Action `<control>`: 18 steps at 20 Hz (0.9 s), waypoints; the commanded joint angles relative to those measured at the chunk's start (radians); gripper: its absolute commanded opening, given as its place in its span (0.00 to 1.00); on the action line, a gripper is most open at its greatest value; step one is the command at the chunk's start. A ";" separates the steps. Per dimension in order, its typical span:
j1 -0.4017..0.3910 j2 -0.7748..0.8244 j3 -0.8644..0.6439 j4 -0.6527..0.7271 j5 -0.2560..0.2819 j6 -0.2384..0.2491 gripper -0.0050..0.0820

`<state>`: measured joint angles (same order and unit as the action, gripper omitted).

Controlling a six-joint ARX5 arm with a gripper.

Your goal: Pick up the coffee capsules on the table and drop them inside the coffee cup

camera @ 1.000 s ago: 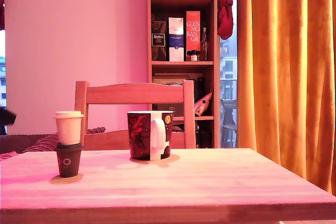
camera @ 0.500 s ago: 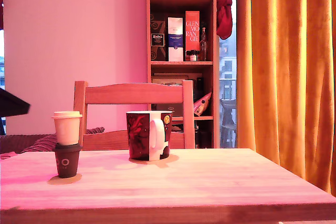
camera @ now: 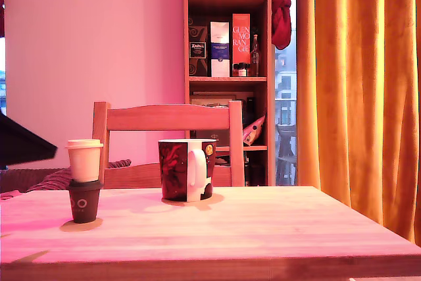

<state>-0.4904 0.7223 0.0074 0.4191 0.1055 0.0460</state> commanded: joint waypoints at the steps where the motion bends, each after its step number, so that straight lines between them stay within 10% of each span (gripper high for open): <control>1: -0.003 0.037 -0.013 0.061 0.003 0.007 0.77; 18: -0.002 0.583 0.055 0.523 0.026 0.008 0.77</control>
<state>-0.4904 1.2881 0.0437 0.9188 0.1265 0.0490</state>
